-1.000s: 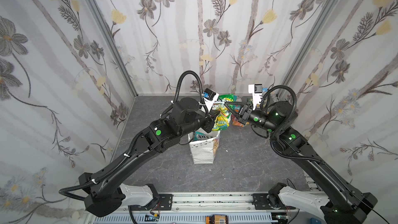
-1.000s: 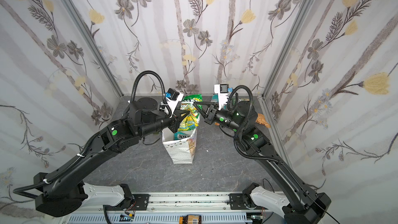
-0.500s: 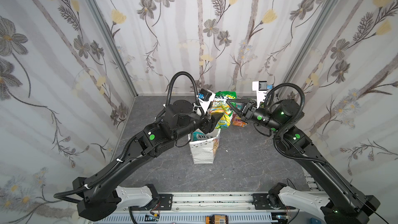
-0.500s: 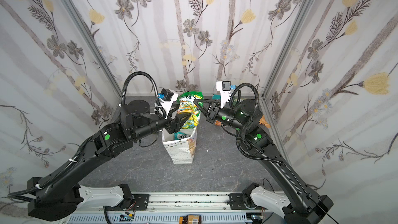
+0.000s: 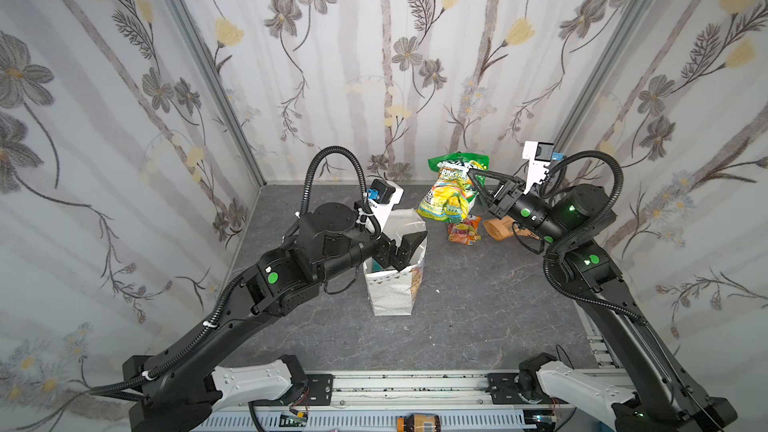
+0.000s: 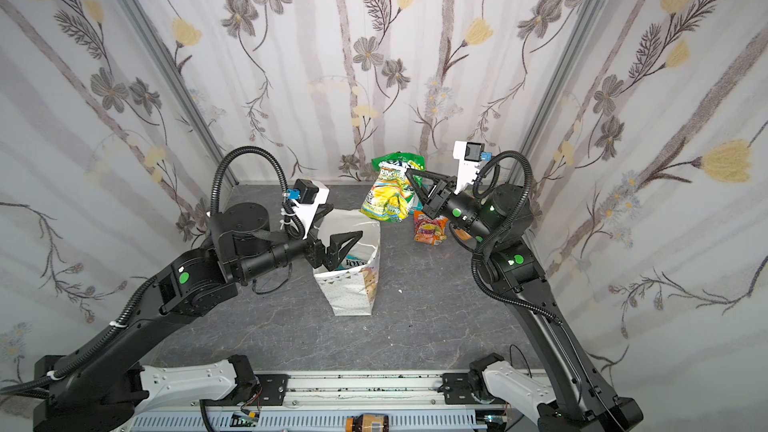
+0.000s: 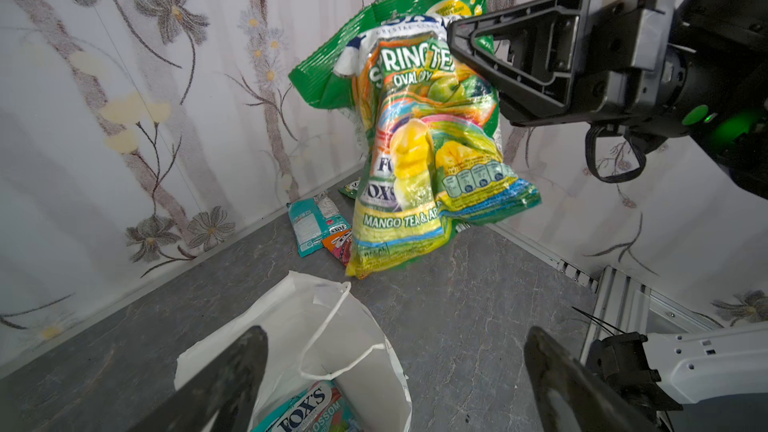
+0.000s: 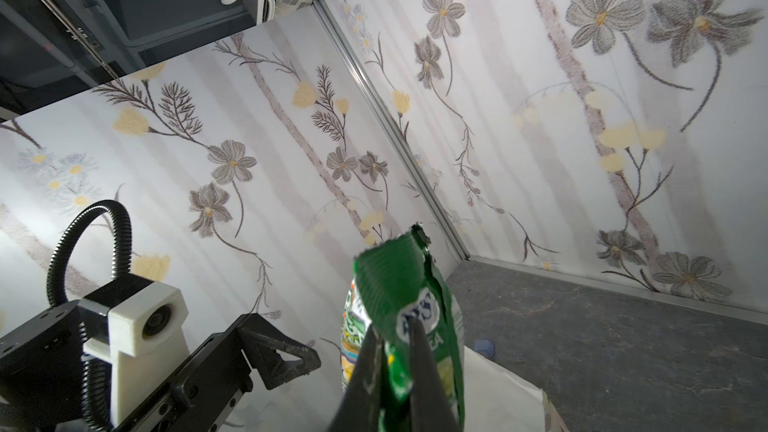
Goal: Take the snacks out of the paper bag
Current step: 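Carry the green pack away from the bag and drop it with right gripper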
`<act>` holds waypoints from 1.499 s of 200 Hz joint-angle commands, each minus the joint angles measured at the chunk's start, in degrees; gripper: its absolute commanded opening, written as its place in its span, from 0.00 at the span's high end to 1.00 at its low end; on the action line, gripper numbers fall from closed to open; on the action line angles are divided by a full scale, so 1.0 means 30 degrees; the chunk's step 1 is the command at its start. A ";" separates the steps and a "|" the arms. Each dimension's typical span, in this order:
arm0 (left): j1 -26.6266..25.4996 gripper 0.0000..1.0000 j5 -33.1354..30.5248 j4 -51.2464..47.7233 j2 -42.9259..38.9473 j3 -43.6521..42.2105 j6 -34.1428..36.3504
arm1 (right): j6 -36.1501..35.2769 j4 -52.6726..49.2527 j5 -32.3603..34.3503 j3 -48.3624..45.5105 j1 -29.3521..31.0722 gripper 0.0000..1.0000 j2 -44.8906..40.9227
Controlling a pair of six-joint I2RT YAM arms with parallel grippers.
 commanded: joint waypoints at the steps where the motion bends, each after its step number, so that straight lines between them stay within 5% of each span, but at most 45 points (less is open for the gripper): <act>1: -0.0042 0.00 -0.0461 -0.0639 -0.0175 -0.0193 -0.0057 | 0.0236 0.1225 -0.0534 -0.0653 -0.1050 1.00 -0.0120; 135: -0.0227 0.00 -0.1445 -0.1896 -0.0272 -0.1363 -0.0708 | 0.1654 0.4029 -0.1794 -0.8918 -0.6489 1.00 0.0143; 300: -0.0446 0.00 -0.1458 -0.1644 -0.0380 -0.1604 -0.0790 | 0.0394 0.6513 -0.3702 -1.2797 -0.6981 0.96 0.8657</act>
